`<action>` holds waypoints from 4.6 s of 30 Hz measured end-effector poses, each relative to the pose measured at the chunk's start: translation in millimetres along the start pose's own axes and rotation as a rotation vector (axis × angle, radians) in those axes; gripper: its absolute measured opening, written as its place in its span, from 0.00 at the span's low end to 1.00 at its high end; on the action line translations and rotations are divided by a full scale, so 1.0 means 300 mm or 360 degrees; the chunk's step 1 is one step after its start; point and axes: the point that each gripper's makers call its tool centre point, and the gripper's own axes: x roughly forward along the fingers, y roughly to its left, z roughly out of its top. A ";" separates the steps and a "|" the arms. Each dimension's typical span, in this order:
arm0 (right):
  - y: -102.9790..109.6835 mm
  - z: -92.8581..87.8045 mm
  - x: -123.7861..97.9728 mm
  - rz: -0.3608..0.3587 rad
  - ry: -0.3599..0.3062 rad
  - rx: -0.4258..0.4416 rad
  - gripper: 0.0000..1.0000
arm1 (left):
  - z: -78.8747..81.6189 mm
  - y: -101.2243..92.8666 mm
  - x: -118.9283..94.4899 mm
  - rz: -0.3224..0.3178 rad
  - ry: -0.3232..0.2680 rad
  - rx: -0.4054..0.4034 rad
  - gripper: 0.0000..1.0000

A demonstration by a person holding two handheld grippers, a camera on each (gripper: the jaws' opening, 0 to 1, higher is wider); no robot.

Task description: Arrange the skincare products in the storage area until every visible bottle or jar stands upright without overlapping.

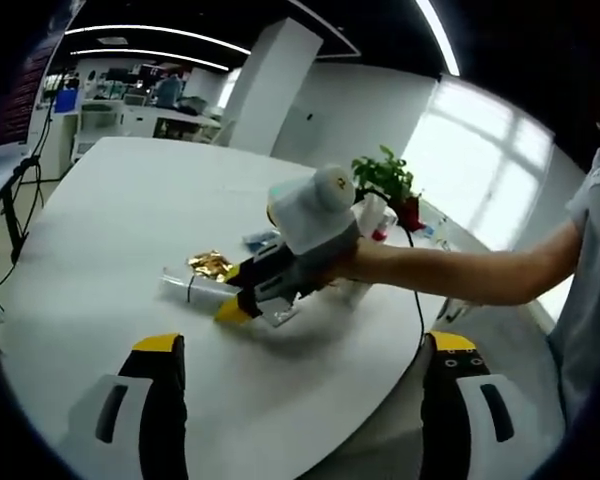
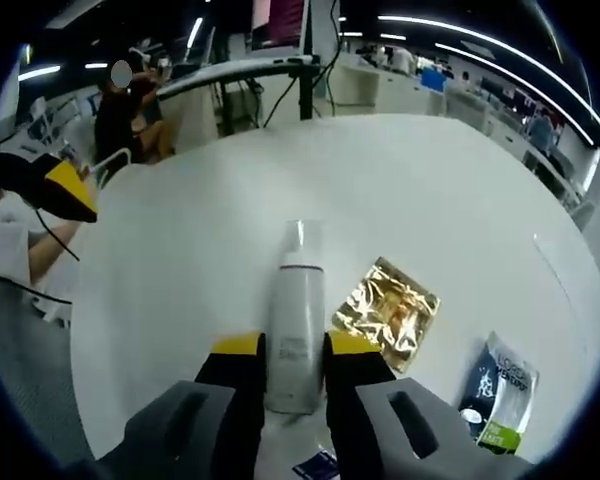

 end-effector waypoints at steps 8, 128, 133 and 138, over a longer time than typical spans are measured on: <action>0.013 -0.020 -0.013 0.0035 0.0009 -0.0020 0.21 | -0.003 -0.014 0.008 0.0005 0.0020 0.0004 0.89; 0.202 0.087 -0.711 -0.0165 -0.0786 -0.0192 0.20 | 0.271 -0.280 0.153 -0.0393 -0.0323 -0.0290 0.25; 0.198 0.080 -0.705 -0.0168 -0.0773 -0.0178 0.20 | 0.268 -0.283 0.163 -0.0398 -0.0307 -0.0340 0.23; 0.198 0.071 -0.694 -0.0183 -0.0751 -0.0188 0.20 | 0.256 -0.277 0.170 -0.0396 -0.0283 -0.0408 0.22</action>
